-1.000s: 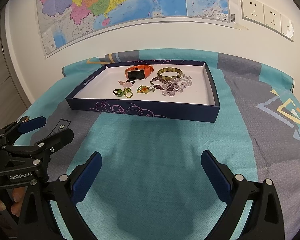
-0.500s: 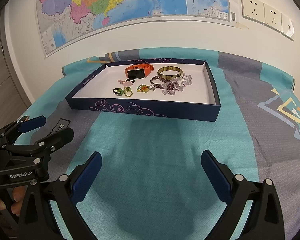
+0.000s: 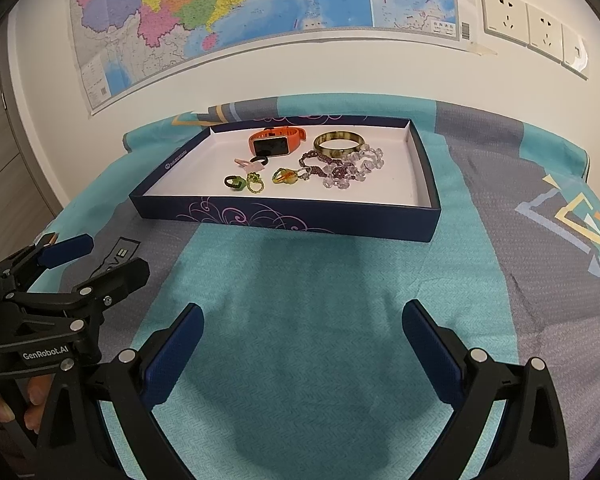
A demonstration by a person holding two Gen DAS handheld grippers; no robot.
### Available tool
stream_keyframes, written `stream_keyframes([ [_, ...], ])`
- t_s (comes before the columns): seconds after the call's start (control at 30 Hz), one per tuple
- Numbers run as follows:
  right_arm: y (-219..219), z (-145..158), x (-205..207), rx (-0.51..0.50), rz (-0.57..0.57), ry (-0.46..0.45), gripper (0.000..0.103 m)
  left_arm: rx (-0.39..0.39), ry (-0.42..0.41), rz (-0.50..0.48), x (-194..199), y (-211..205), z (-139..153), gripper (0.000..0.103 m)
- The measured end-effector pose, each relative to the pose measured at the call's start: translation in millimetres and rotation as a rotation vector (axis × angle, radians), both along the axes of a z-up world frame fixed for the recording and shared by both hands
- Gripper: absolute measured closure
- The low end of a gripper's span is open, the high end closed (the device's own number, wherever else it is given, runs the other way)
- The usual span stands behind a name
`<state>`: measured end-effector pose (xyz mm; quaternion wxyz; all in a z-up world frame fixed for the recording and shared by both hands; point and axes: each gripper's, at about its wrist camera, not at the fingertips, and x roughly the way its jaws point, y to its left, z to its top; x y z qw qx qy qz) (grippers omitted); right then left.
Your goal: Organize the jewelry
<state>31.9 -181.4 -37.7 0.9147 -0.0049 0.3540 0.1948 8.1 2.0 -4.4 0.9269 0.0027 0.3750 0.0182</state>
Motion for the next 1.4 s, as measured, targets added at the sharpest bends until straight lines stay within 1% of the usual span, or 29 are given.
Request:
stream_keyframes([
  [1.4, -2.3, -0.7, 1.2, 0.009, -0.007, 0.006, 0.007, -0.005, 0.007, 0.002, -1.0, -1.3, -3.6, 0.006],
])
